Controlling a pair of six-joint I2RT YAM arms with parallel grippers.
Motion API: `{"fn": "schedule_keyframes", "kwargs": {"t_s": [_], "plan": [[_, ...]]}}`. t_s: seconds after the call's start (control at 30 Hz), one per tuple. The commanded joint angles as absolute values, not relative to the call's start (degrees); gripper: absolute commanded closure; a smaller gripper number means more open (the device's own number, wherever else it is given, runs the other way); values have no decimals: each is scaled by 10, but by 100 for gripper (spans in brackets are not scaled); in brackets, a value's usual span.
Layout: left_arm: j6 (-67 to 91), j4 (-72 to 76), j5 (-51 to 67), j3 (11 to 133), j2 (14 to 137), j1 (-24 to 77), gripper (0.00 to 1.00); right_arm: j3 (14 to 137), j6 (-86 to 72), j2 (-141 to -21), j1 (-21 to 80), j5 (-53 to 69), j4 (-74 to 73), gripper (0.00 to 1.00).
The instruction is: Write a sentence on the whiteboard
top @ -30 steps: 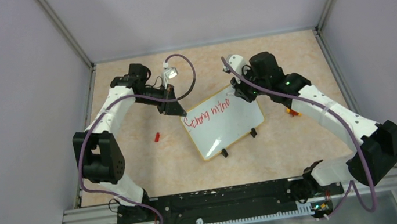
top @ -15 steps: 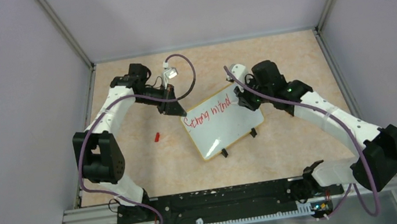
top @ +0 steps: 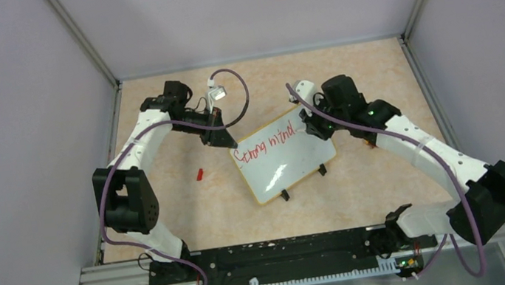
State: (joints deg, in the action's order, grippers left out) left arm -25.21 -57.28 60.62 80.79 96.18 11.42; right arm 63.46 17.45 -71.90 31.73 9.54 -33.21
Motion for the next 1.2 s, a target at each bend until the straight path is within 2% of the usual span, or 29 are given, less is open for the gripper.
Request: {"fn": "schedule_keyframes", "kwargs": {"t_s": [0.0, 0.6, 1.17], "plan": [[-264, -572, 614, 821, 961, 116, 100, 663, 181, -703, 313, 83, -323, 100], [-269, -576, 604, 837, 977, 116, 100, 646, 195, -717, 324, 90, -341, 100], [-270, -577, 607, 836, 969, 117, 100, 648, 185, -732, 330, 47, -302, 100]]}}
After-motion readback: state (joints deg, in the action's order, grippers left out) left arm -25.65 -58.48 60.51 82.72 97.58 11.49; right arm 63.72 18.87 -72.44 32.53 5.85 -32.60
